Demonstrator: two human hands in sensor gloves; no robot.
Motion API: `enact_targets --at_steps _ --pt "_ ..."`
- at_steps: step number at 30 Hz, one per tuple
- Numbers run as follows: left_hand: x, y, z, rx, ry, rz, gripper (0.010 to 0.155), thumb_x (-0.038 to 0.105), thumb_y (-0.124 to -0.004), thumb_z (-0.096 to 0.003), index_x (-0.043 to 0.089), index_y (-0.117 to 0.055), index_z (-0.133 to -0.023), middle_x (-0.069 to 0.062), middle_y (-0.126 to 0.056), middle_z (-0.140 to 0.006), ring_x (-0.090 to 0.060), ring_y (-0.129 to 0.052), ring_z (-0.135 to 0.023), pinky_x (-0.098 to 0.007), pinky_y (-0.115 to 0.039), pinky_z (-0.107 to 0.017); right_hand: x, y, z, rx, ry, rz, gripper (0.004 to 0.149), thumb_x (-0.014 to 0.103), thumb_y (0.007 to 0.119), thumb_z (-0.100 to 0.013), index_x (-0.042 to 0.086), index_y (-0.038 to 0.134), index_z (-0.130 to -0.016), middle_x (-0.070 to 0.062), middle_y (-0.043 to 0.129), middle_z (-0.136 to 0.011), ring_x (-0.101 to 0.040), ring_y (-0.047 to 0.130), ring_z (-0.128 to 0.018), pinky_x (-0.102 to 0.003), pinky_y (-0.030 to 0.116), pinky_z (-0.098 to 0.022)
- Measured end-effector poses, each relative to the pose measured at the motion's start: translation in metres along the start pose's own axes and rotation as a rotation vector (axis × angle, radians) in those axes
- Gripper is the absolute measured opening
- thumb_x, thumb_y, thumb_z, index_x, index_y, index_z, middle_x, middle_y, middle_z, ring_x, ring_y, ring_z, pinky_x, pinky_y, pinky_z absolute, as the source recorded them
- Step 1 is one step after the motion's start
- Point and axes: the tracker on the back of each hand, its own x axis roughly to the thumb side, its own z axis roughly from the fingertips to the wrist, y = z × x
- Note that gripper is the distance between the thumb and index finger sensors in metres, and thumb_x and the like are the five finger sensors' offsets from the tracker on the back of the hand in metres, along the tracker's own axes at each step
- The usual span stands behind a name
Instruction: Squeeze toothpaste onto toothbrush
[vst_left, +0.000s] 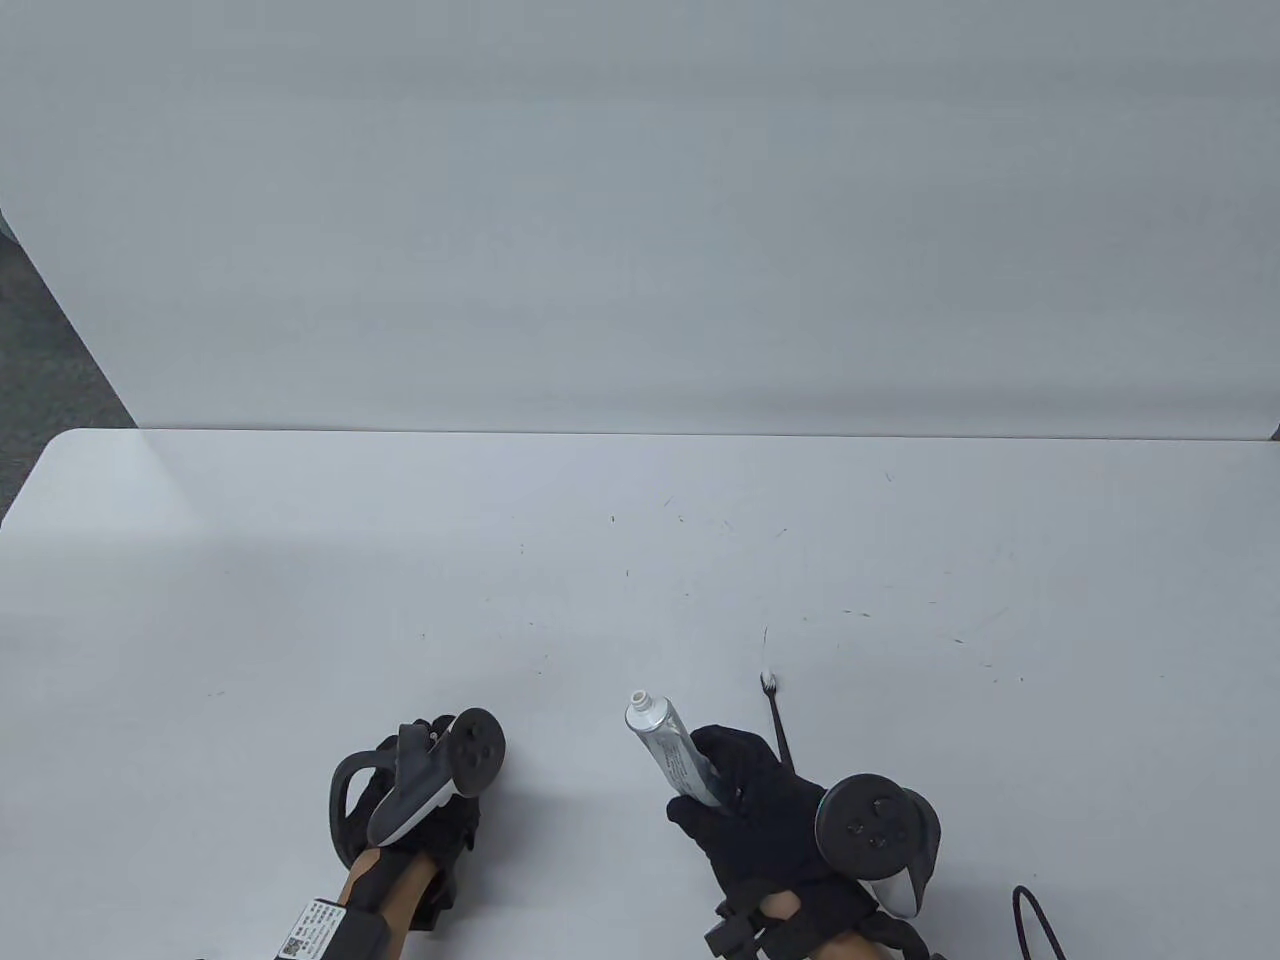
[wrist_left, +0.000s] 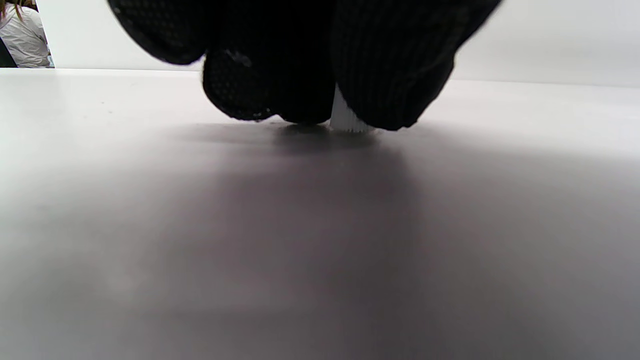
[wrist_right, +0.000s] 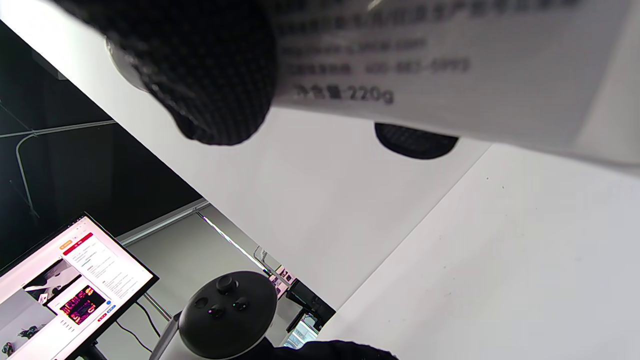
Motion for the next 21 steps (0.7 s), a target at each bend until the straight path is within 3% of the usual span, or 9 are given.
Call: enact_targets --at_steps 4,8,11,13,16,21 --pt "-0.01 0.025 0.009 0.133 -0.015 0.222 0.05 0.031 -0.093 -0.0417 0.024 -0.084 -0.09 -0.011 -0.089 -0.087 -0.03 -0.092 -0.066 -0.057 -0.074 -0.055 0.0 0.0 0.0 -0.002 -0.017 0.067 0.063 0.037 0.088 -0.036 0.006 0.07 -0.087 -0.021 0.075 -0.088 -0.048 0.085 -0.07 -0.064 0.077 -0.048" --pt "-0.025 0.055 0.026 0.258 -0.104 0.689 0.05 0.031 -0.092 -0.0419 0.023 -0.084 -0.091 -0.011 -0.088 -0.087 -0.03 -0.092 -0.065 -0.057 -0.075 -0.054 0.001 0.002 0.0 0.005 -0.043 0.183 0.062 0.037 0.088 -0.035 0.006 0.07 -0.087 -0.021 0.076 -0.088 -0.048 0.085 -0.07 -0.064 0.077 -0.047" --pt "-0.03 0.065 0.038 0.242 -0.232 1.072 0.05 0.03 -0.092 -0.0421 0.022 -0.084 -0.091 -0.013 -0.088 -0.087 -0.032 -0.092 -0.066 -0.058 -0.074 -0.054 0.003 0.006 0.001 0.019 -0.087 0.308 0.062 0.037 0.089 -0.035 0.007 0.071 -0.087 -0.021 0.076 -0.088 -0.048 0.086 -0.07 -0.064 0.078 -0.047" --pt "-0.026 0.068 0.044 0.19 -0.322 1.224 0.05 0.03 -0.092 -0.0426 0.021 -0.083 -0.091 -0.014 -0.088 -0.087 -0.033 -0.092 -0.065 -0.059 -0.074 -0.054 0.005 0.009 0.001 0.031 -0.106 0.35 0.062 0.037 0.089 -0.035 0.007 0.071 -0.087 -0.021 0.076 -0.088 -0.048 0.086 -0.07 -0.064 0.078 -0.047" --pt "-0.014 0.072 0.05 0.14 -0.416 1.278 0.05 0.031 -0.092 -0.0425 0.021 -0.084 -0.091 -0.014 -0.089 -0.086 -0.032 -0.092 -0.065 -0.059 -0.075 -0.054 0.007 0.013 0.003 0.055 -0.133 0.409 0.062 0.037 0.089 -0.035 0.007 0.071 -0.086 -0.021 0.077 -0.088 -0.047 0.086 -0.07 -0.063 0.078 -0.047" --pt "0.003 0.076 0.059 0.122 -0.48 1.213 0.05 0.031 -0.092 -0.0422 0.02 -0.085 -0.09 -0.014 -0.09 -0.085 -0.032 -0.093 -0.064 -0.059 -0.075 -0.054 0.012 0.02 0.005 0.081 -0.18 0.496 0.062 0.038 0.089 -0.035 0.008 0.072 -0.086 -0.02 0.077 -0.088 -0.047 0.087 -0.07 -0.063 0.079 -0.047"
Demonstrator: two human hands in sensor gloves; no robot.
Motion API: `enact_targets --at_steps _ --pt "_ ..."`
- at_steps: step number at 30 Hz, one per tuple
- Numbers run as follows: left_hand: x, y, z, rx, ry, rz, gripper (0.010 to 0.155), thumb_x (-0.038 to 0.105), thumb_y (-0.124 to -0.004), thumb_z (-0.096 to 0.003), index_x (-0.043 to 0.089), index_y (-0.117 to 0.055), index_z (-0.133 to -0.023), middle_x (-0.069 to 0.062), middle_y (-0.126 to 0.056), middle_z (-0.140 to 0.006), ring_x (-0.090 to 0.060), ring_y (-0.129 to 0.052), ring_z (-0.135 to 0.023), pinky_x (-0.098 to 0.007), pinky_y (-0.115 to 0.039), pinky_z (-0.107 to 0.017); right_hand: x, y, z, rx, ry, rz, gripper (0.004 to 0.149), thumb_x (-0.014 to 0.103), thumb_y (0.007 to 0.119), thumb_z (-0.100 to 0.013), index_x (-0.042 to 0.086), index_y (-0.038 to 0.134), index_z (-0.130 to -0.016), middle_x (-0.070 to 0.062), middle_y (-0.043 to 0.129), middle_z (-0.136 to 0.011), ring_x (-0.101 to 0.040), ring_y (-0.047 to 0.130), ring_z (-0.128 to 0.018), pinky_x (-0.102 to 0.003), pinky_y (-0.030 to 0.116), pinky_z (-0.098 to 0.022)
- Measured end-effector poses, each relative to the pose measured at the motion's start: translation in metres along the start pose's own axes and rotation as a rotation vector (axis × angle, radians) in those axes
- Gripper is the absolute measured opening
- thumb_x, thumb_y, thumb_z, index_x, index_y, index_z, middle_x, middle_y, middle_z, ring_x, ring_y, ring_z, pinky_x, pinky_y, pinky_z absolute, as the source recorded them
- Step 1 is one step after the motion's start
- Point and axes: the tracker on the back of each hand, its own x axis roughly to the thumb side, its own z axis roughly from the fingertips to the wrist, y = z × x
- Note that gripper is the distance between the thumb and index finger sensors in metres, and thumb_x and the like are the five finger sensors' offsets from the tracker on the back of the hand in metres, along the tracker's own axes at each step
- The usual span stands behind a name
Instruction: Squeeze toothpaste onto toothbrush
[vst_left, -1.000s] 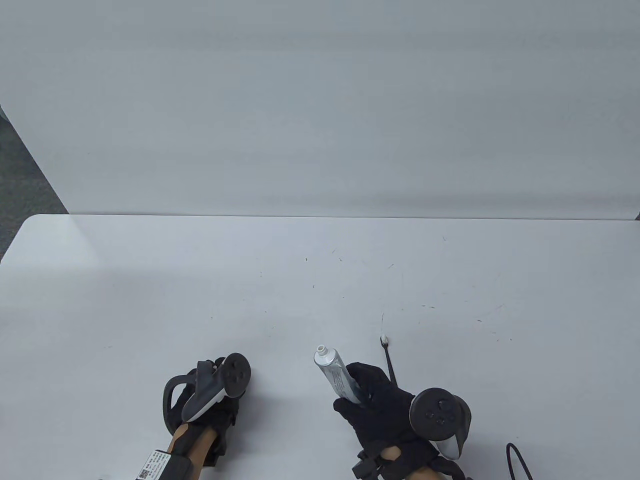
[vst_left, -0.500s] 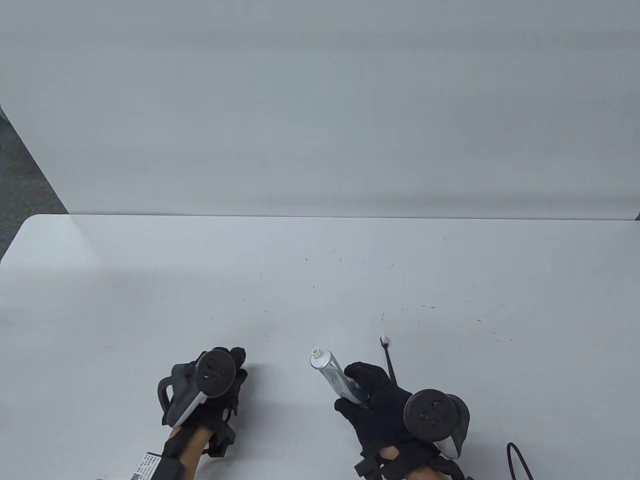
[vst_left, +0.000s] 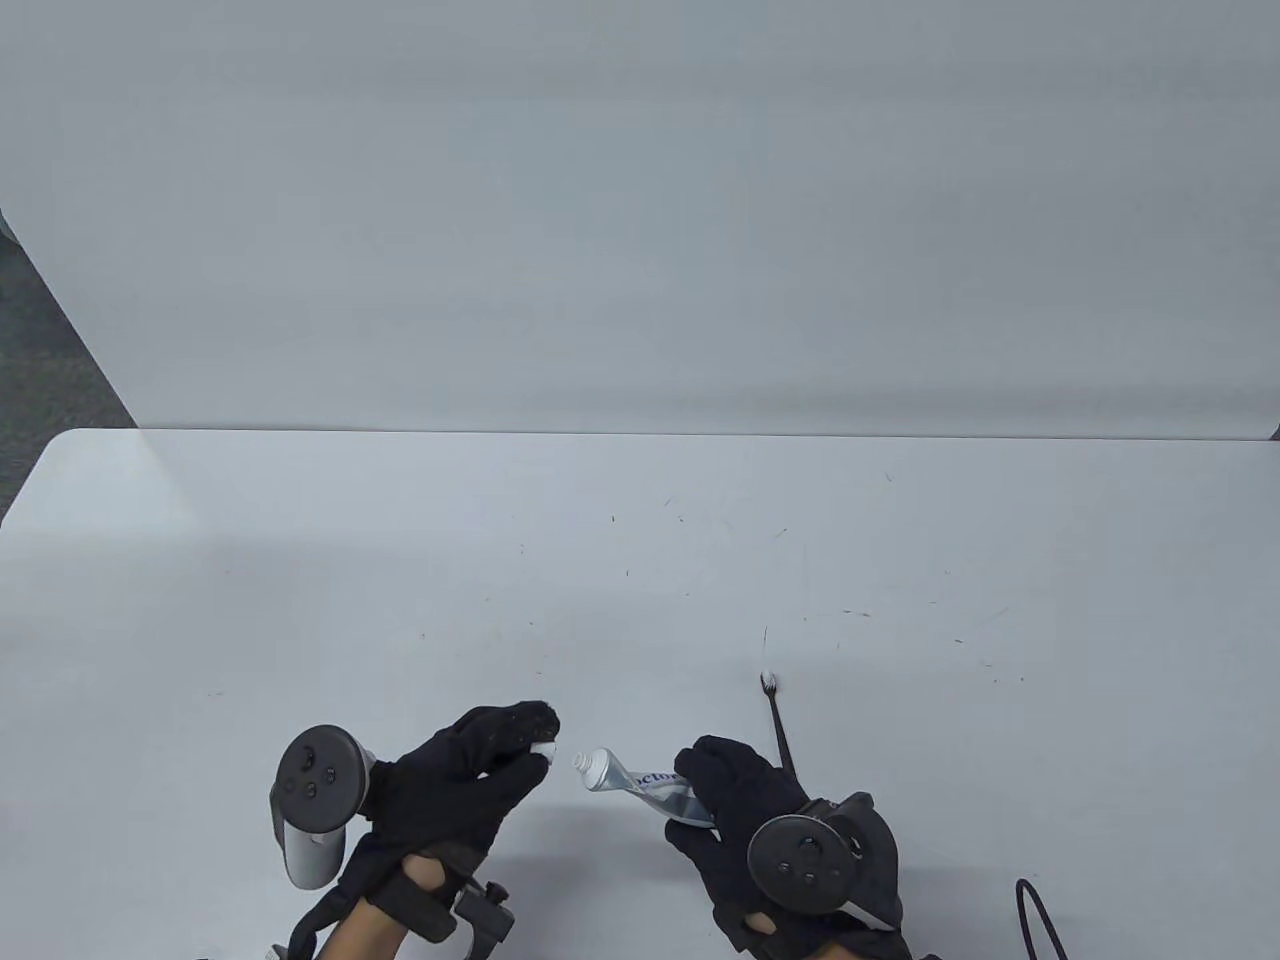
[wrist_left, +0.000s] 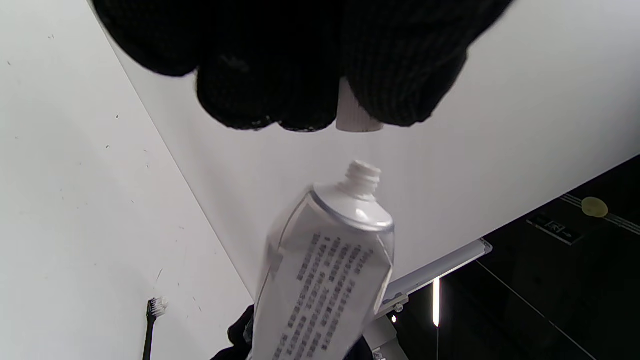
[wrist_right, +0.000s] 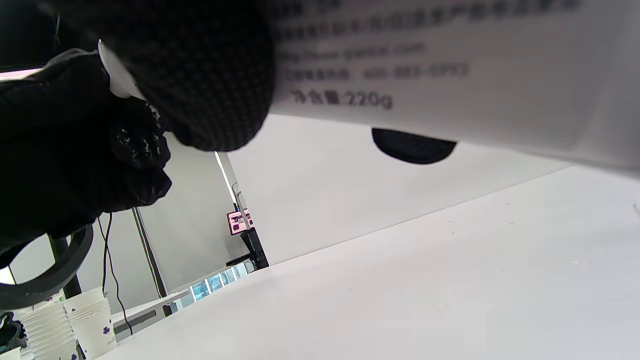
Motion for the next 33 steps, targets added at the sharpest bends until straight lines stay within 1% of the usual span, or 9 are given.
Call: enact_targets --at_steps 10,13,17,19,22,23,25,29,33 --pt "0.007 -0.009 0.001 -0.069 -0.015 -0.15 0.05 0.03 -0.092 -0.0425 0.019 -0.085 -0.09 -0.015 -0.09 -0.085 -0.034 -0.092 -0.064 -0.06 -0.074 -0.054 0.003 0.003 0.0 0.025 -0.019 0.039 0.062 0.038 0.09 -0.035 0.009 0.072 -0.086 -0.02 0.078 -0.088 -0.047 0.087 -0.07 -0.063 0.079 -0.048" --pt "0.01 -0.01 0.002 -0.049 -0.01 -0.242 0.05 0.032 -0.092 -0.042 0.019 -0.086 -0.09 -0.015 -0.091 -0.083 -0.033 -0.094 -0.062 -0.06 -0.075 -0.054 0.005 0.003 0.001 0.018 -0.032 0.099 0.062 0.038 0.09 -0.035 0.009 0.073 -0.086 -0.019 0.078 -0.088 -0.046 0.087 -0.07 -0.063 0.079 -0.048" --pt "0.01 -0.013 0.003 -0.037 -0.01 -0.27 0.05 0.033 -0.093 -0.041 0.018 -0.087 -0.088 -0.015 -0.094 -0.079 -0.033 -0.095 -0.059 -0.061 -0.075 -0.053 0.006 0.003 0.001 0.015 -0.037 0.119 0.062 0.038 0.09 -0.034 0.009 0.073 -0.086 -0.019 0.078 -0.088 -0.046 0.087 -0.07 -0.063 0.079 -0.048" --pt "0.01 -0.013 0.003 -0.045 -0.011 -0.261 0.049 0.031 -0.093 -0.0409 0.019 -0.087 -0.088 -0.015 -0.092 -0.081 -0.033 -0.094 -0.061 -0.061 -0.074 -0.054 0.006 0.003 0.001 0.017 -0.036 0.119 0.061 0.038 0.09 -0.034 0.009 0.073 -0.086 -0.019 0.078 -0.088 -0.046 0.087 -0.07 -0.063 0.079 -0.047" --pt "0.009 -0.012 0.002 -0.07 -0.01 -0.224 0.05 0.024 -0.094 -0.0415 0.024 -0.086 -0.091 -0.013 -0.086 -0.093 -0.035 -0.09 -0.071 -0.062 -0.072 -0.058 0.006 0.003 0.001 0.016 -0.033 0.124 0.061 0.038 0.09 -0.034 0.009 0.073 -0.086 -0.019 0.078 -0.088 -0.046 0.087 -0.07 -0.063 0.079 -0.047" --pt "0.008 -0.012 0.003 -0.067 0.002 -0.215 0.055 0.028 -0.094 -0.0414 0.024 -0.081 -0.095 -0.014 -0.083 -0.096 -0.036 -0.089 -0.073 -0.062 -0.071 -0.059 0.006 0.003 0.001 0.016 -0.03 0.118 0.062 0.038 0.09 -0.034 0.009 0.073 -0.086 -0.019 0.078 -0.088 -0.046 0.087 -0.07 -0.063 0.079 -0.047" --pt "0.005 -0.009 0.004 -0.022 0.043 -0.21 0.067 0.047 -0.092 -0.0404 0.022 -0.072 -0.1 -0.015 -0.082 -0.097 -0.036 -0.089 -0.072 -0.06 -0.072 -0.057 0.006 0.003 0.001 0.014 -0.029 0.119 0.062 0.038 0.09 -0.034 0.009 0.073 -0.086 -0.019 0.078 -0.088 -0.046 0.087 -0.07 -0.063 0.079 -0.047" --pt "0.0 -0.008 0.006 0.052 0.102 -0.271 0.064 0.057 -0.087 -0.0374 0.019 -0.085 -0.088 -0.014 -0.095 -0.079 -0.034 -0.096 -0.057 -0.059 -0.077 -0.049 0.006 0.003 0.001 0.012 -0.029 0.128 0.062 0.038 0.09 -0.034 0.009 0.073 -0.086 -0.019 0.078 -0.087 -0.046 0.088 -0.07 -0.062 0.079 -0.047" --pt "0.003 -0.013 0.006 0.061 0.082 -0.321 0.051 0.051 -0.089 -0.0382 0.019 -0.092 -0.078 -0.012 -0.101 -0.067 -0.032 -0.1 -0.048 -0.059 -0.08 -0.045 0.006 0.003 0.001 0.006 -0.03 0.129 0.061 0.038 0.09 -0.034 0.008 0.073 -0.085 -0.019 0.078 -0.087 -0.046 0.088 -0.069 -0.063 0.079 -0.047"
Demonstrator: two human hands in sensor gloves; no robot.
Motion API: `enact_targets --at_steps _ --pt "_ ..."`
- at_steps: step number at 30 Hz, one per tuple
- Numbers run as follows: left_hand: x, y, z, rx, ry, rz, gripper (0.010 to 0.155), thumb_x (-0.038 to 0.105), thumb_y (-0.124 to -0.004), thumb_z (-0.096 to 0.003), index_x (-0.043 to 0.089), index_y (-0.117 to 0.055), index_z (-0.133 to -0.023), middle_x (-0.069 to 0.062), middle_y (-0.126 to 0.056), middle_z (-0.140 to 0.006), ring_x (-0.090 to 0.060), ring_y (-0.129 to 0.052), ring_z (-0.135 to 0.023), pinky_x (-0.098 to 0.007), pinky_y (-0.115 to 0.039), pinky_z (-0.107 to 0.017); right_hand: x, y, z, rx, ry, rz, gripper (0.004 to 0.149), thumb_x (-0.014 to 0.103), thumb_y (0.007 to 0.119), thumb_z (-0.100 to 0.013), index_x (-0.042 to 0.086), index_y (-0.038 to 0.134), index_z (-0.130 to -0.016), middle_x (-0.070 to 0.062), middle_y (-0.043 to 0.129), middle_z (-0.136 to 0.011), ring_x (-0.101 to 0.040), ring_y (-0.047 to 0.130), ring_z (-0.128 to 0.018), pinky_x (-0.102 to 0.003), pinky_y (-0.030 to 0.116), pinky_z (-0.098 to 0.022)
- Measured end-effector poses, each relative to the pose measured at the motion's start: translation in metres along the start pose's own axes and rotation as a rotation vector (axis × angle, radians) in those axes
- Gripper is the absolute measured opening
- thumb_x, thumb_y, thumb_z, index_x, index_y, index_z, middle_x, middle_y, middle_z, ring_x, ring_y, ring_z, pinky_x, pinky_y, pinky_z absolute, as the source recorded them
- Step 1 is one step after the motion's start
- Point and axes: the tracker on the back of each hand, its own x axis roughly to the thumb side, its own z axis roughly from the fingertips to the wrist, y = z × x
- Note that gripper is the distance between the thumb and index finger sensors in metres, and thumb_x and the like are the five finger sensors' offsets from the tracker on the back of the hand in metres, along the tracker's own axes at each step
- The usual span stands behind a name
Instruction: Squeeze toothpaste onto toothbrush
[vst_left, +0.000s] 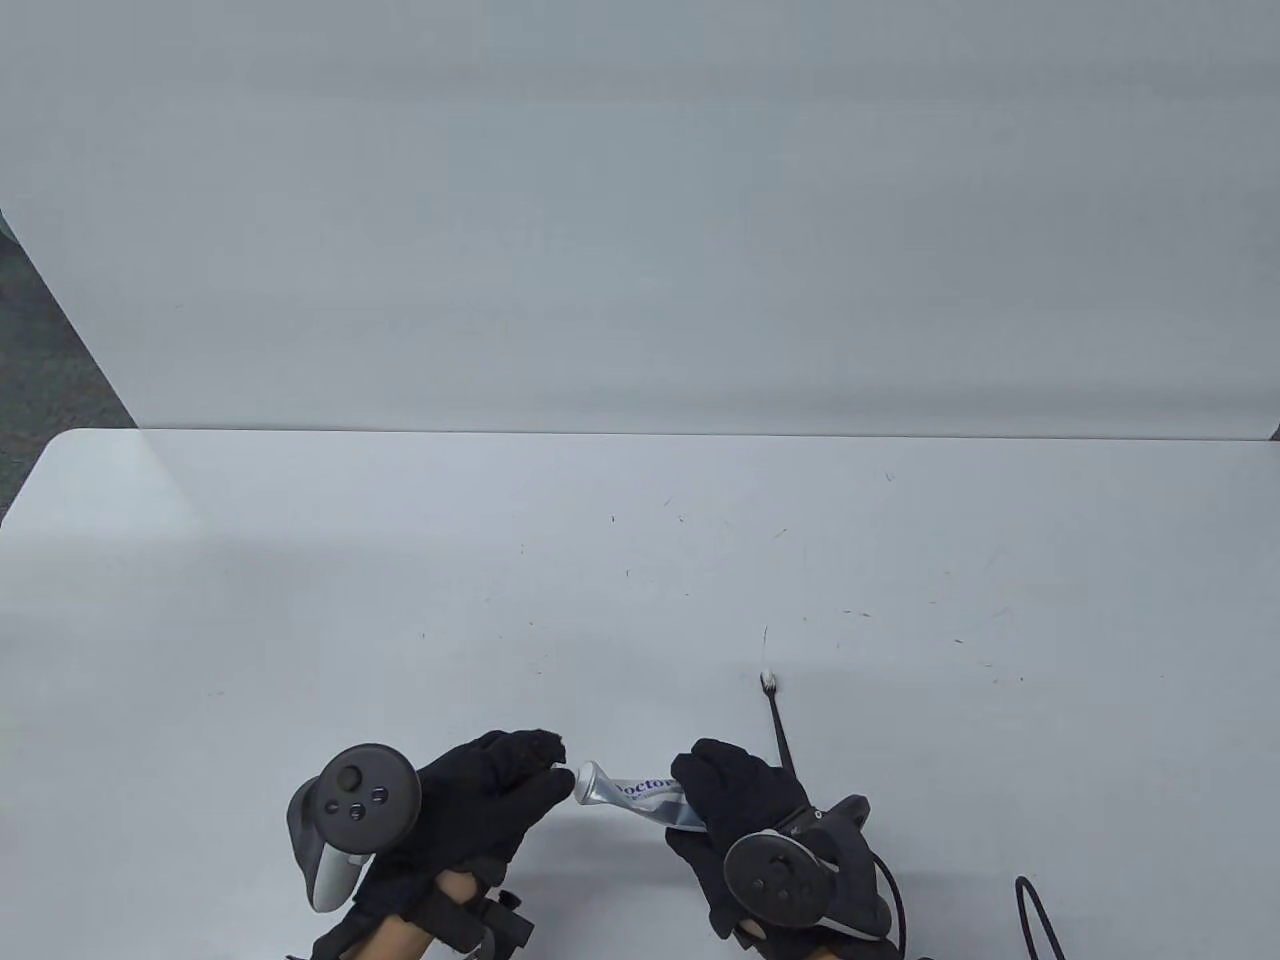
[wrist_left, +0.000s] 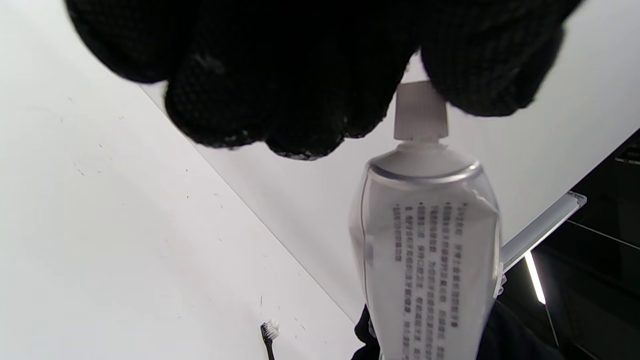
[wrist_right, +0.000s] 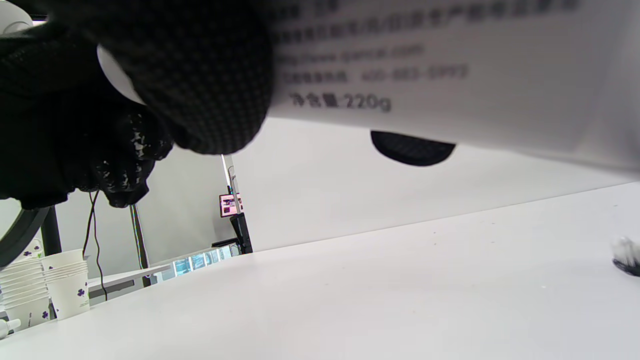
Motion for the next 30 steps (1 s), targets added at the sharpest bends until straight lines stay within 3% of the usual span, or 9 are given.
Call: enact_targets --at_steps 5,7,10,13,19,21,23,26,30 --pt "0.001 0.0 -0.003 -0.121 -0.038 0.065 0.053 0.032 -0.092 -0.0414 0.022 -0.083 -0.092 -0.014 -0.09 -0.088 -0.035 -0.093 -0.067 -0.061 -0.074 -0.055 0.0 0.001 0.001 0.005 0.001 0.024 0.061 0.038 0.09 -0.034 0.009 0.073 -0.085 -0.019 0.079 -0.087 -0.046 0.088 -0.069 -0.062 0.079 -0.047" --pt "-0.004 0.001 -0.002 -0.095 0.01 0.055 0.062 0.048 -0.086 -0.0421 0.021 -0.077 -0.097 -0.014 -0.088 -0.091 -0.036 -0.092 -0.068 -0.061 -0.073 -0.055 0.0 0.001 0.0 0.002 0.004 0.015 0.061 0.038 0.09 -0.034 0.008 0.073 -0.085 -0.019 0.079 -0.087 -0.046 0.088 -0.069 -0.062 0.079 -0.047" --pt "-0.008 0.0 -0.001 -0.045 0.048 0.035 0.064 0.061 -0.082 -0.0374 0.019 -0.086 -0.086 -0.014 -0.095 -0.079 -0.035 -0.096 -0.059 -0.06 -0.076 -0.05 0.001 0.002 0.001 0.005 -0.005 0.026 0.061 0.038 0.09 -0.034 0.009 0.073 -0.085 -0.019 0.079 -0.087 -0.046 0.088 -0.069 -0.062 0.079 -0.047" --pt "-0.003 -0.004 -0.001 -0.05 0.027 -0.011 0.05 0.053 -0.086 -0.0397 0.019 -0.093 -0.076 -0.012 -0.101 -0.067 -0.033 -0.099 -0.05 -0.059 -0.079 -0.046 0.003 0.003 0.0 0.011 -0.014 0.039 0.061 0.038 0.09 -0.034 0.009 0.074 -0.085 -0.019 0.079 -0.087 -0.046 0.088 -0.069 -0.062 0.079 -0.047" --pt "0.0 -0.005 -0.004 -0.15 -0.044 0.032 0.053 0.035 -0.087 -0.0427 0.019 -0.079 -0.093 -0.014 -0.088 -0.088 -0.036 -0.092 -0.07 -0.061 -0.073 -0.056 0.002 0.002 0.0 0.008 -0.012 0.052 0.061 0.038 0.09 -0.034 0.009 0.074 -0.085 -0.019 0.079 -0.087 -0.046 0.088 -0.069 -0.062 0.079 -0.047" --pt "-0.004 -0.005 -0.002 -0.102 0.006 0.025 0.064 0.051 -0.087 -0.0398 0.02 -0.077 -0.095 -0.014 -0.088 -0.089 -0.037 -0.092 -0.07 -0.061 -0.074 -0.055 0.001 0.002 0.0 0.004 -0.01 0.048 0.061 0.038 0.09 -0.034 0.009 0.074 -0.085 -0.019 0.079 -0.087 -0.046 0.088 -0.069 -0.062 0.079 -0.047" --pt "-0.007 -0.006 -0.002 -0.075 0.04 0.009 0.066 0.06 -0.084 -0.0369 0.02 -0.083 -0.089 -0.014 -0.093 -0.082 -0.037 -0.094 -0.065 -0.06 -0.075 -0.052 0.003 0.002 0.0 0.005 -0.016 0.056 0.061 0.038 0.09 -0.034 0.009 0.074 -0.085 -0.019 0.079 -0.087 -0.046 0.088 -0.069 -0.062 0.079 -0.047" --pt "-0.006 -0.006 -0.002 -0.07 0.053 -0.021 0.051 0.055 -0.085 -0.0396 0.02 -0.092 -0.077 -0.013 -0.099 -0.071 -0.035 -0.098 -0.056 -0.059 -0.078 -0.048 0.005 0.003 0.001 0.007 -0.031 0.077 0.061 0.038 0.09 -0.034 0.009 0.074 -0.085 -0.019 0.079 -0.087 -0.046 0.088 -0.069 -0.062 0.079 -0.047" --pt "0.0 -0.007 -0.003 -0.136 -0.029 -0.026 0.049 0.041 -0.086 -0.0404 0.02 -0.087 -0.084 -0.014 -0.094 -0.08 -0.036 -0.094 -0.064 -0.061 -0.075 -0.053 0.005 0.003 0.001 0.01 -0.031 0.082 0.061 0.038 0.09 -0.034 0.009 0.074 -0.085 -0.019 0.079 -0.087 -0.045 0.088 -0.069 -0.062 0.079 -0.047"
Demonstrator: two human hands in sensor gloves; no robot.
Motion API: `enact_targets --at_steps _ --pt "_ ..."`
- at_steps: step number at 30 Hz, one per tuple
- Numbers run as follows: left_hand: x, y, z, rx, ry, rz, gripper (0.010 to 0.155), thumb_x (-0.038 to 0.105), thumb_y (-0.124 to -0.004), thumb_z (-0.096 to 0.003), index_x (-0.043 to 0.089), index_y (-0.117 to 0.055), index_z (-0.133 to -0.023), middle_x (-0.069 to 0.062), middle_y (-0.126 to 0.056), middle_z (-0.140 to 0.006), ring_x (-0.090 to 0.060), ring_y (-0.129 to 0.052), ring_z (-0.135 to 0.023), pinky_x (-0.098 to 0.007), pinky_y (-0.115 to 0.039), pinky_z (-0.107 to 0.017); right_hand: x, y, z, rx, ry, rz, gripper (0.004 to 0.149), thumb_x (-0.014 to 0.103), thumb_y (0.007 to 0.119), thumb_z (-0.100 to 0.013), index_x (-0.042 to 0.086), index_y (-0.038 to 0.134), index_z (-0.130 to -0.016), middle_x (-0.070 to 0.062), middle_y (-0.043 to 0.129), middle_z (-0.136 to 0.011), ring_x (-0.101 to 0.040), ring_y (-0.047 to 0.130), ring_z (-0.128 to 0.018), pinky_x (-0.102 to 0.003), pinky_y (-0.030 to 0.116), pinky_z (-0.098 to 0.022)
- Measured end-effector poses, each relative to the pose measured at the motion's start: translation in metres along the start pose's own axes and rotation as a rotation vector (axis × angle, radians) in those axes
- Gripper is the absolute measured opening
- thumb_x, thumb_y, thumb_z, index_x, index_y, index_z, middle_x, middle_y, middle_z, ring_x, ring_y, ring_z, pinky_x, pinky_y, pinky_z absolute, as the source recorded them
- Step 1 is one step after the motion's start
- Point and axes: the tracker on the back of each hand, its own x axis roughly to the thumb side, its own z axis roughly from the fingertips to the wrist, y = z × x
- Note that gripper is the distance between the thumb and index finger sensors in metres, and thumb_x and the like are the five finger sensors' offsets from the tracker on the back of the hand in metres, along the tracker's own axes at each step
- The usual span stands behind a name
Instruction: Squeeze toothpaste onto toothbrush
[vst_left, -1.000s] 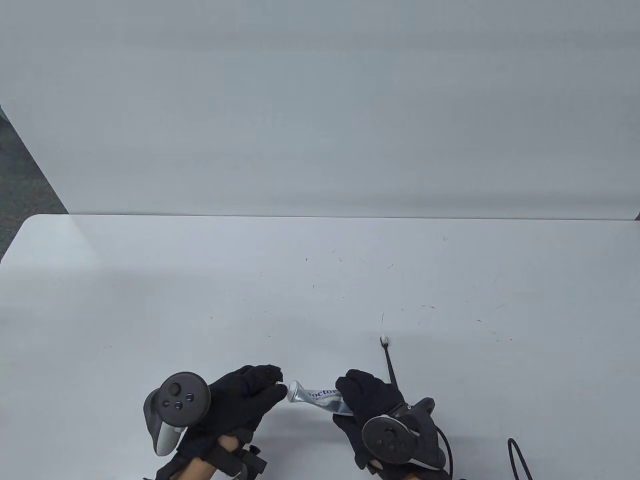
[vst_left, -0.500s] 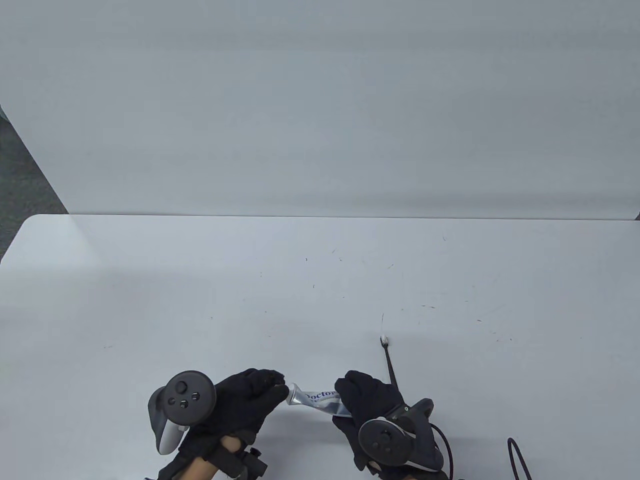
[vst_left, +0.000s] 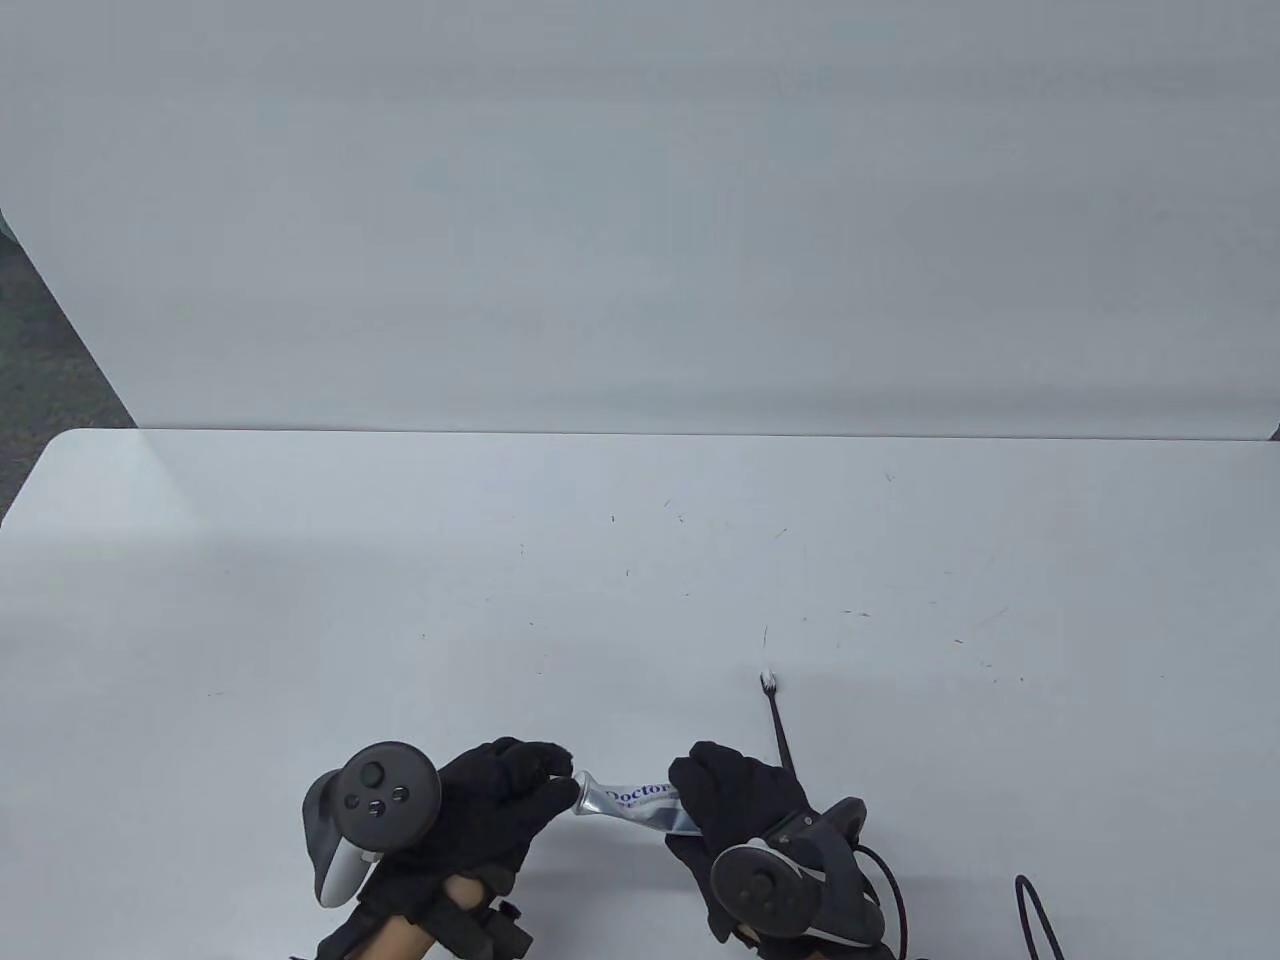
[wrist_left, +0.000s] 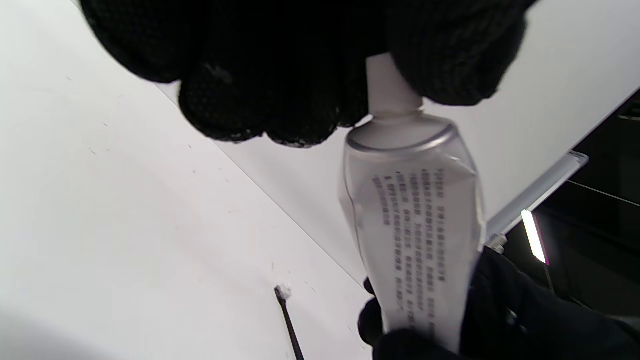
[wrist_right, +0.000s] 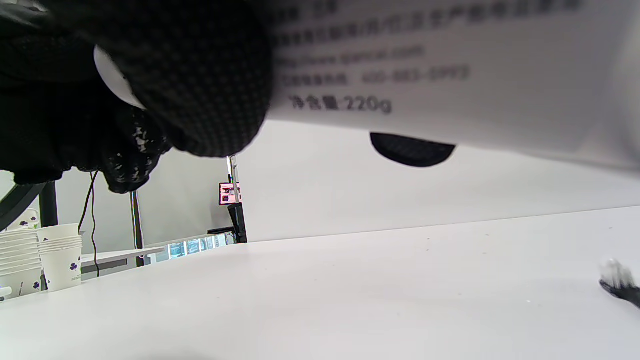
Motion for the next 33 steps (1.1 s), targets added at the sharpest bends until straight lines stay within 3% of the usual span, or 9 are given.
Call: enact_targets --at_steps 2,4,7,11,20,23,25,28,33 --pt "-0.001 0.001 -0.001 -0.027 -0.012 0.028 0.051 0.036 -0.087 -0.0418 0.021 -0.081 -0.091 -0.013 -0.09 -0.087 -0.037 -0.092 -0.072 -0.062 -0.073 -0.057 -0.001 -0.001 0.0 -0.002 0.002 0.007 0.061 0.038 0.09 -0.034 0.009 0.074 -0.085 -0.019 0.079 -0.087 -0.045 0.088 -0.069 -0.062 0.079 -0.047" --pt "-0.005 0.001 0.001 0.016 0.038 0.029 0.06 0.049 -0.087 -0.0406 0.021 -0.08 -0.093 -0.013 -0.09 -0.087 -0.037 -0.093 -0.071 -0.061 -0.074 -0.056 -0.001 -0.001 0.0 -0.008 0.007 0.0 0.061 0.038 0.09 -0.034 0.009 0.074 -0.085 -0.019 0.079 -0.087 -0.046 0.088 -0.069 -0.062 0.079 -0.047" --pt "-0.012 0.001 0.001 0.05 0.099 0.049 0.062 0.06 -0.082 -0.0375 0.02 -0.088 -0.084 -0.014 -0.097 -0.078 -0.037 -0.097 -0.063 -0.06 -0.077 -0.051 0.001 -0.001 0.0 -0.006 -0.001 0.013 0.061 0.038 0.09 -0.034 0.009 0.074 -0.085 -0.019 0.079 -0.087 -0.046 0.088 -0.069 -0.062 0.079 -0.047" --pt "-0.008 0.002 0.0 0.025 0.08 0.027 0.047 0.049 -0.086 -0.0399 0.019 -0.094 -0.075 -0.014 -0.101 -0.069 -0.035 -0.099 -0.055 -0.06 -0.078 -0.048 0.003 0.0 0.0 0.0 -0.015 0.033 0.061 0.039 0.09 -0.034 0.009 0.074 -0.085 -0.018 0.079 -0.087 -0.045 0.088 -0.069 -0.062 0.08 -0.047" --pt "-0.001 0.003 -0.002 -0.051 -0.019 0.006 0.053 0.029 -0.091 -0.0383 0.02 -0.081 -0.09 -0.013 -0.091 -0.085 -0.035 -0.093 -0.069 -0.061 -0.074 -0.056 0.004 0.0 0.001 0.002 -0.021 0.057 0.061 0.039 0.09 -0.034 0.009 0.074 -0.085 -0.018 0.08 -0.087 -0.045 0.088 -0.069 -0.062 0.08 -0.047" --pt "-0.01 0.004 0.0 -0.009 0.077 0.033 0.06 0.057 -0.081 -0.0401 0.022 -0.081 -0.089 -0.013 -0.091 -0.084 -0.036 -0.094 -0.067 -0.059 -0.076 -0.053 0.004 -0.001 0.0 0.0 -0.019 0.047 0.061 0.039 0.09 -0.034 0.009 0.074 -0.085 -0.019 0.079 -0.087 -0.045 0.088 -0.069 -0.062 0.08 -0.047" --pt "-0.015 0.002 -0.001 -0.015 0.119 0.059 0.059 0.06 -0.077 -0.0395 0.02 -0.089 -0.081 -0.015 -0.097 -0.076 -0.037 -0.097 -0.059 -0.059 -0.077 -0.049 0.004 -0.001 0.001 0.0 -0.021 0.057 0.061 0.039 0.09 -0.034 0.009 0.074 -0.085 -0.019 0.08 -0.087 -0.045 0.088 -0.069 -0.062 0.08 -0.047" --pt "-0.014 0.003 -0.002 -0.034 0.115 0.017 0.047 0.054 -0.082 -0.0413 0.021 -0.094 -0.073 -0.012 -0.102 -0.066 -0.034 -0.1 -0.05 -0.058 -0.08 -0.044 0.005 -0.001 0.001 0.003 -0.023 0.061 0.061 0.039 0.09 -0.034 0.009 0.075 -0.085 -0.018 0.08 -0.087 -0.045 0.088 -0.069 -0.062 0.079 -0.047" --pt "-0.006 0.002 -0.002 -0.04 0.073 -0.031 0.046 0.042 -0.085 -0.0394 0.018 -0.089 -0.078 -0.015 -0.099 -0.07 -0.034 -0.099 -0.053 -0.059 -0.079 -0.046 0.006 -0.001 0.001 0.002 -0.028 0.079 0.061 0.039 0.09 -0.034 0.009 0.075 -0.085 -0.018 0.08 -0.087 -0.045 0.088 -0.069 -0.061 0.08 -0.047"
